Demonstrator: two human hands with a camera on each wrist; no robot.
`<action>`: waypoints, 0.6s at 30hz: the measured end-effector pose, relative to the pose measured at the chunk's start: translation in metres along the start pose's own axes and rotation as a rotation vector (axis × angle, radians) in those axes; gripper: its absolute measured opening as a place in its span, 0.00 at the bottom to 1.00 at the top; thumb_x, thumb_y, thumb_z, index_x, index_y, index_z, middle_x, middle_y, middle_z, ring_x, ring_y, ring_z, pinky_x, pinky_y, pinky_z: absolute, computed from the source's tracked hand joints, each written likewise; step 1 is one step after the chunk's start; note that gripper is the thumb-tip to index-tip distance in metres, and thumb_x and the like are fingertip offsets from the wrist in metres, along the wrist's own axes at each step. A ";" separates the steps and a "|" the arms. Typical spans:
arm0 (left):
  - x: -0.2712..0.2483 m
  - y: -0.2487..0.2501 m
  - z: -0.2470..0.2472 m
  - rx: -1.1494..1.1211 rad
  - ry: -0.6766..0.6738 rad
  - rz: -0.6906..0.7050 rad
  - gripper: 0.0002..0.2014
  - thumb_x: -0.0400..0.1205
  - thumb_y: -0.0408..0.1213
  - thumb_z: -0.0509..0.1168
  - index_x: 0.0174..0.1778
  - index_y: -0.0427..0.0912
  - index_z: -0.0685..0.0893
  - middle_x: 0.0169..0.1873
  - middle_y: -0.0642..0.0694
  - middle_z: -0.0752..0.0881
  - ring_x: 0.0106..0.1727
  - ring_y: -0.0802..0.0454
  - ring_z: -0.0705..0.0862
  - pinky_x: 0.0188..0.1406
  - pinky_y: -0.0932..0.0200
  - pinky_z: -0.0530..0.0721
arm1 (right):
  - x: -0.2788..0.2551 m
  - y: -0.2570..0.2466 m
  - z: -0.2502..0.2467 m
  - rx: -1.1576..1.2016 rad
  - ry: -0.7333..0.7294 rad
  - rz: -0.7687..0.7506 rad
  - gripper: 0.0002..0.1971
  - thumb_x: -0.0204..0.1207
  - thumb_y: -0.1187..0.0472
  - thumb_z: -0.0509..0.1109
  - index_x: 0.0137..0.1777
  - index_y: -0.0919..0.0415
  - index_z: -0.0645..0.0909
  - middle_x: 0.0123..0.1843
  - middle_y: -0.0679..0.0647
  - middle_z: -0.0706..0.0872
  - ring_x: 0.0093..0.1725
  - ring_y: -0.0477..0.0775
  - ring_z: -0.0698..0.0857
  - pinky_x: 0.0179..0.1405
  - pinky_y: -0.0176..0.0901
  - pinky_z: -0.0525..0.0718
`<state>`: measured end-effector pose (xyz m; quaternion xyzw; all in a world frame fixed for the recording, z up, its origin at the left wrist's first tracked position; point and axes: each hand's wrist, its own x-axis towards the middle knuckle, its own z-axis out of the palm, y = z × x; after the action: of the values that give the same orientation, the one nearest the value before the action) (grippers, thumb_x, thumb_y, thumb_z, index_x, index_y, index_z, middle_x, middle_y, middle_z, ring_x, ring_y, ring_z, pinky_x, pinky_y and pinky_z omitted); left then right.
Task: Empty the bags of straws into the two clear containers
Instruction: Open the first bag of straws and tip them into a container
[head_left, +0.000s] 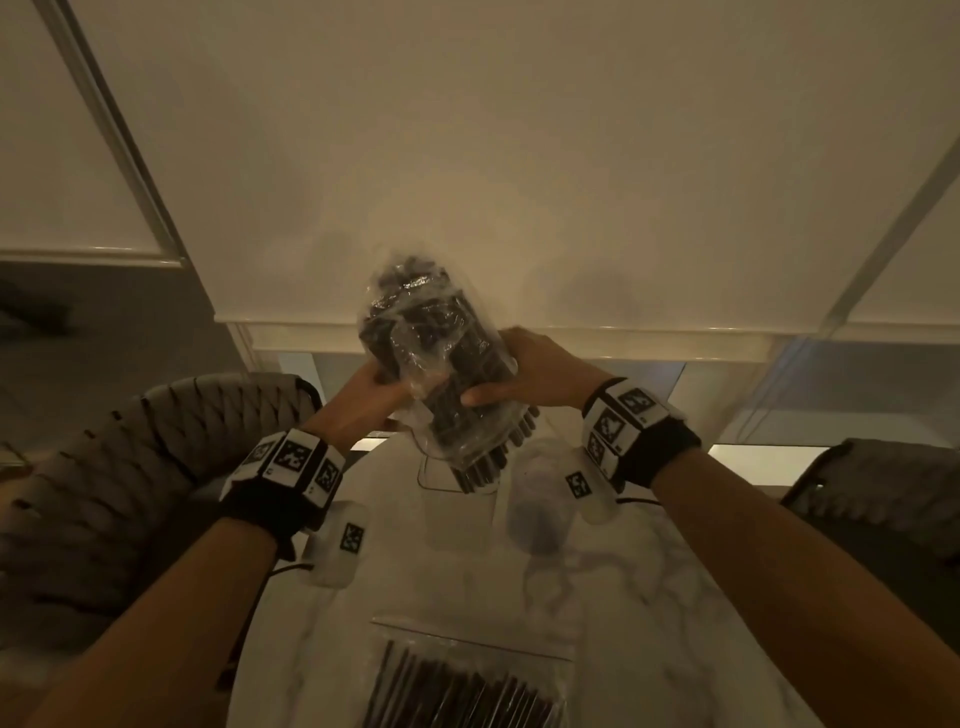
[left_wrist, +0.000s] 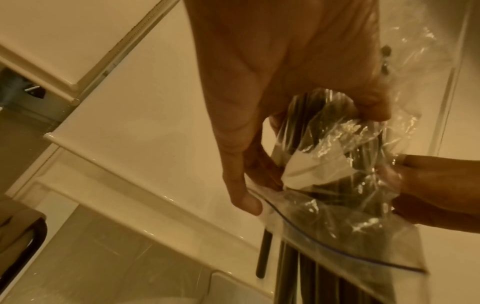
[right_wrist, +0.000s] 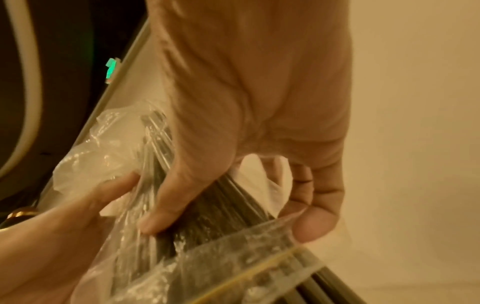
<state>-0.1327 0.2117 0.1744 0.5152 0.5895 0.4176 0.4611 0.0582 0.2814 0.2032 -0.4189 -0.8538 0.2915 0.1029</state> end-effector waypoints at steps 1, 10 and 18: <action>0.001 -0.001 0.001 -0.017 -0.013 -0.017 0.15 0.78 0.47 0.66 0.59 0.51 0.76 0.52 0.51 0.83 0.51 0.53 0.84 0.40 0.59 0.85 | 0.001 0.001 0.001 0.044 0.016 -0.019 0.29 0.70 0.49 0.76 0.69 0.55 0.76 0.68 0.58 0.80 0.64 0.54 0.77 0.70 0.47 0.72; 0.021 -0.020 -0.002 -0.111 -0.148 -0.082 0.35 0.62 0.55 0.79 0.65 0.50 0.79 0.54 0.51 0.89 0.63 0.45 0.84 0.59 0.36 0.84 | 0.025 0.009 0.029 0.171 0.205 -0.082 0.21 0.75 0.48 0.71 0.65 0.56 0.80 0.60 0.54 0.88 0.56 0.51 0.84 0.57 0.42 0.77; 0.040 -0.032 0.009 -0.144 0.209 0.025 0.19 0.73 0.46 0.73 0.57 0.43 0.85 0.48 0.46 0.91 0.49 0.49 0.90 0.50 0.51 0.88 | 0.041 0.009 0.028 0.211 -0.066 0.058 0.48 0.58 0.36 0.78 0.76 0.55 0.64 0.69 0.54 0.79 0.65 0.55 0.81 0.64 0.53 0.80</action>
<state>-0.1330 0.2473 0.1372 0.4419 0.5963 0.5159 0.4277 0.0266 0.3063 0.1727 -0.4205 -0.8087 0.3965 0.1095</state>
